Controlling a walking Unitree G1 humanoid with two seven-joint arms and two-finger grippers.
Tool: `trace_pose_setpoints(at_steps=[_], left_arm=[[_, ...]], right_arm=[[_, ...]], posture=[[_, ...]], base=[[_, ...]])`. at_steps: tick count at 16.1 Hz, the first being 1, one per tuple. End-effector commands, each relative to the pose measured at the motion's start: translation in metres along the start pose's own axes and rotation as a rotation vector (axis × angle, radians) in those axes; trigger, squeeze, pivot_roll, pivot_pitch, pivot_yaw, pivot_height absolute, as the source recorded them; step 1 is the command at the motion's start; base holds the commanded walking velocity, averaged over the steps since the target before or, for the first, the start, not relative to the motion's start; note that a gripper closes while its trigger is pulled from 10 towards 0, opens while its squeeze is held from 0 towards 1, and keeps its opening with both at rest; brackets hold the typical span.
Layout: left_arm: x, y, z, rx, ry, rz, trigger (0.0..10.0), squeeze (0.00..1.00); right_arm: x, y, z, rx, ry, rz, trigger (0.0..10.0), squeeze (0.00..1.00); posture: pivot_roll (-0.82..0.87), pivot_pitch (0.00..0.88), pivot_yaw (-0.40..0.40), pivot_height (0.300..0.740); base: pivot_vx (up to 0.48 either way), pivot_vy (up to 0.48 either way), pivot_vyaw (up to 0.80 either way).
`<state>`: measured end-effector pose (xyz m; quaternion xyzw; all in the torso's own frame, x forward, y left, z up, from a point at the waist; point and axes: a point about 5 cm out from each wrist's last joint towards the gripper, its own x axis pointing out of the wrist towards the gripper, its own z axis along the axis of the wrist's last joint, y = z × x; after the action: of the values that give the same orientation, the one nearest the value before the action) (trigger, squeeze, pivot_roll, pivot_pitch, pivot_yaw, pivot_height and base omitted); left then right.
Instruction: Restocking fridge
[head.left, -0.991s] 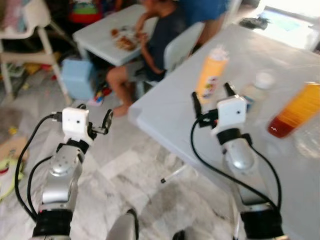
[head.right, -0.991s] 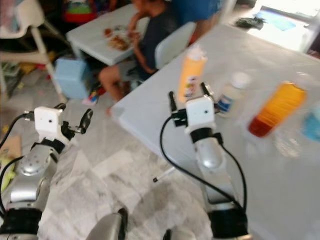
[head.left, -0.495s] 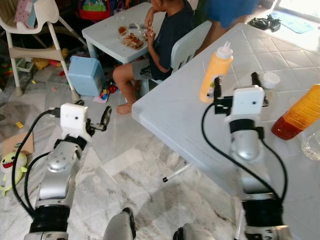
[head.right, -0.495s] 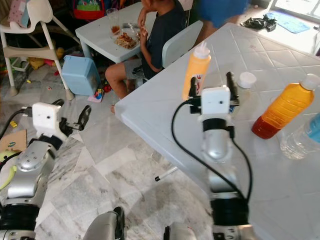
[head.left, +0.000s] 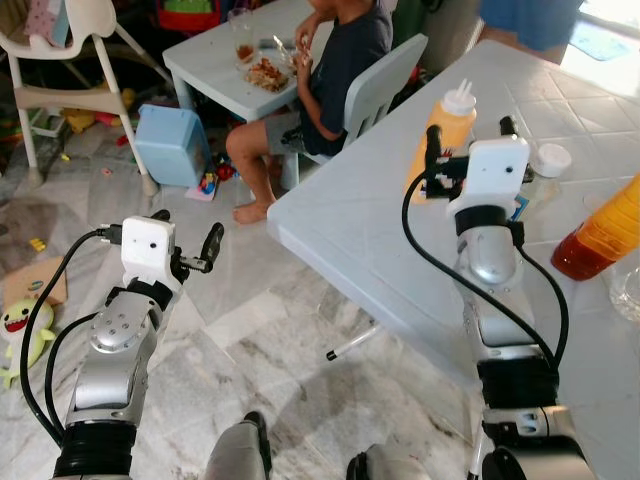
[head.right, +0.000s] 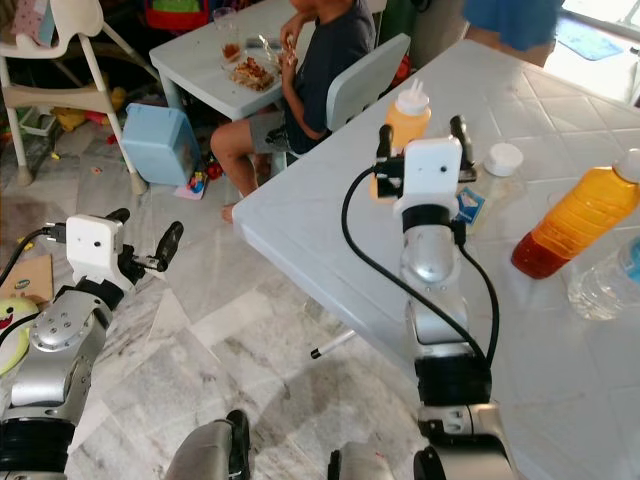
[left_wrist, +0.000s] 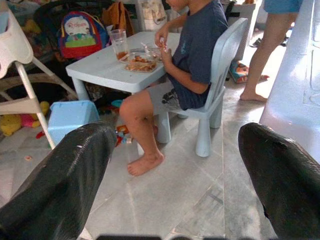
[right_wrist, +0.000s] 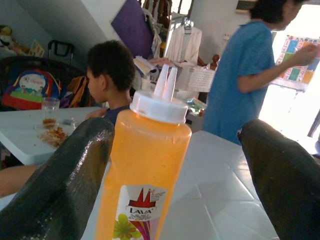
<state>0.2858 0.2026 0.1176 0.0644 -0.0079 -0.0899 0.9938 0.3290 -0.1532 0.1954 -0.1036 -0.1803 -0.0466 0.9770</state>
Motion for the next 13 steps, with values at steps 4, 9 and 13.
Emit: trace_pose_setpoints(at_steps=[4,9,13], left_arm=[[0.0,-0.001,0.001,0.016,0.01,-0.024,10.0,0.0],[0.005,-0.005,0.004,0.012,0.003,-0.041,10.0,0.0],[0.005,-0.005,0.003,0.013,0.006,-0.041,10.0,0.0]], right_arm=[[0.011,0.002,0.001,0.033,0.001,-0.009,10.0,0.0],[0.028,0.009,0.002,0.125,0.042,-0.013,10.0,0.0],[0.035,0.014,0.004,0.124,0.038,-0.015,10.0,0.0]], posture=[[-0.02,0.156,0.004,0.74],[-0.02,0.154,0.005,0.74],[-0.01,0.153,0.003,0.74]], base=[[0.0,0.0,0.0],[0.0,0.0,0.0],[0.0,0.0,0.0]])
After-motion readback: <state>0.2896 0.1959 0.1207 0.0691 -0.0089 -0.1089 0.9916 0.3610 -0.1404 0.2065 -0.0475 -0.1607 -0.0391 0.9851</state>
